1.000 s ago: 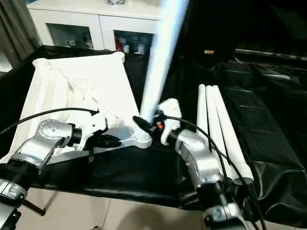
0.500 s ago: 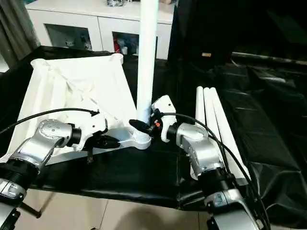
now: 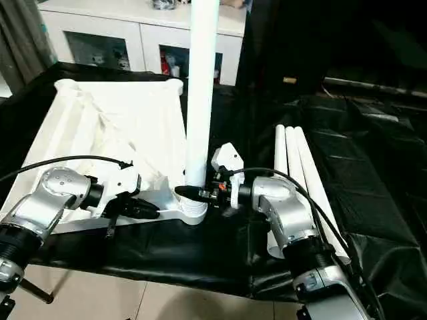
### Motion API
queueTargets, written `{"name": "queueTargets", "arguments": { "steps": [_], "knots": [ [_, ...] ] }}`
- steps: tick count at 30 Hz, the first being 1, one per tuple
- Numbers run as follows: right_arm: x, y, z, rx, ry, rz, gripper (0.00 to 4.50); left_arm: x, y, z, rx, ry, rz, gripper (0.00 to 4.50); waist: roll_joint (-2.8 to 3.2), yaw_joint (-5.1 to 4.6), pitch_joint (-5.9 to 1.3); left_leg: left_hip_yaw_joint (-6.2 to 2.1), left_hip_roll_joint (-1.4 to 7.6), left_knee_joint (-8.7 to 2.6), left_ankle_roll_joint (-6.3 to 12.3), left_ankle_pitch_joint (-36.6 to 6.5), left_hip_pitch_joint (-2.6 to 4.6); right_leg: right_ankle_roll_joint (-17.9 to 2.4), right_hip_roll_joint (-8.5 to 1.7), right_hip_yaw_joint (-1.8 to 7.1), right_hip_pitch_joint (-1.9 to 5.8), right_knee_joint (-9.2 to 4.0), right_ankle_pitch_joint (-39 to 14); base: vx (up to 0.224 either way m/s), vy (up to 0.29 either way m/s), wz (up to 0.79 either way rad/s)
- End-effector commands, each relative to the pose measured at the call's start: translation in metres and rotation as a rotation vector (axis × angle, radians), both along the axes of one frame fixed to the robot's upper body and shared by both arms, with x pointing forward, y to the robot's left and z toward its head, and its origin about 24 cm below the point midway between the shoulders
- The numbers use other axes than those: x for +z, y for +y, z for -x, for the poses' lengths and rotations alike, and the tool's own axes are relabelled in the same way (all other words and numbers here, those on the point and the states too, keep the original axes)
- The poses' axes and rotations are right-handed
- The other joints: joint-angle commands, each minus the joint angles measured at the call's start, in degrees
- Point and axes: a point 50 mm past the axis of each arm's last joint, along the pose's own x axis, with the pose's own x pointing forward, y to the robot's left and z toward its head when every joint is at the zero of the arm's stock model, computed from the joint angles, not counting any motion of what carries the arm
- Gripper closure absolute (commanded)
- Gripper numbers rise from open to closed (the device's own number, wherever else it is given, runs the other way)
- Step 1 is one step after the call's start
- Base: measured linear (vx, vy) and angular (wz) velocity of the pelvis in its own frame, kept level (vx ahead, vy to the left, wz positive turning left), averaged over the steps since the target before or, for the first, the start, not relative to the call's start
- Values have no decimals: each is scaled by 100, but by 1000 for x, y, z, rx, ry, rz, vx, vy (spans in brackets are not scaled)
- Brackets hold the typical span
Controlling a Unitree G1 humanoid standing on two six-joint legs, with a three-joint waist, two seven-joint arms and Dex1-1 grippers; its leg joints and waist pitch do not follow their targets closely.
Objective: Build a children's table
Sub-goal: Insert table leg to table base
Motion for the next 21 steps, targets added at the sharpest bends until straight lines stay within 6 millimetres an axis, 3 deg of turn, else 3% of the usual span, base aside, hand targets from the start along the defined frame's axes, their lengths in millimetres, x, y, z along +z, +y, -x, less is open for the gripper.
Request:
{"name": "queueTargets", "arguments": {
  "steps": [1,3,4,5,6,7,8,13,16,21],
  "knots": [
    [-58,-14,17,-78,217,178,263,1,-13,-1,-61,-18,-5,450,114,-16,-173,-75,260,-484,-174,-1866,114,-1327,-433,210,84,-474,-904,0,0,0],
    [-63,-19,8,-233,217,195,263,0,-11,-9,25,-55,-19,450,96,-23,-124,-96,244,-497,-305,-2345,187,-1150,-477,236,10,-578,-1993,0,0,0],
    [-65,-21,5,-277,216,199,263,-1,-11,-11,51,-59,-18,450,96,-29,-111,-114,249,-499,-336,-2476,200,-1089,-489,242,-7,-598,-2283,-52,-15,0],
    [-68,-24,1,-367,231,205,264,-1,-11,-16,114,-64,-7,450,36,-40,-120,-127,252,-503,-347,-2545,199,-963,-498,249,-18,-625,-2617,-52,-15,0],
    [-70,-25,-1,-409,242,207,264,-1,-11,-18,146,-64,1,450,68,-58,-111,-155,247,-520,-385,-2617,197,-886,-504,244,-31,-641,-2826,0,0,0],
    [-70,-25,-1,-409,242,207,264,-1,-11,-18,146,-64,1,450,68,-58,-111,-155,247,-520,-385,-2617,197,-886,-504,244,-31,-641,-2826,0,0,0],
    [-74,-26,-6,-520,266,205,264,-2,-14,-26,243,-60,27,450,67,-86,-107,-179,249,-539,-412,-2717,191,-774,-497,233,-47,-659,-2993,0,0,0],
    [-80,-20,-13,-687,294,221,264,-7,-24,-39,403,-66,22,450,75,-172,-112,-218,238,-573,-486,-3034,196,-751,-482,185,-77,-683,-2965,-11,9,-3],
    [-81,-11,-22,-862,318,239,264,-13,-36,-49,588,-71,-12,450,61,-189,-118,-218,221,-562,-475,-3187,226,-731,-480,177,-112,-715,-2966,0,0,0],
    [-79,2,-26,-936,352,219,264,-16,-54,-51,624,-66,-21,450,49,-177,-134,-204,219,-568,-358,-3109,203,-749,-467,189,-113,-731,-2603,0,0,0]
  ]
}}
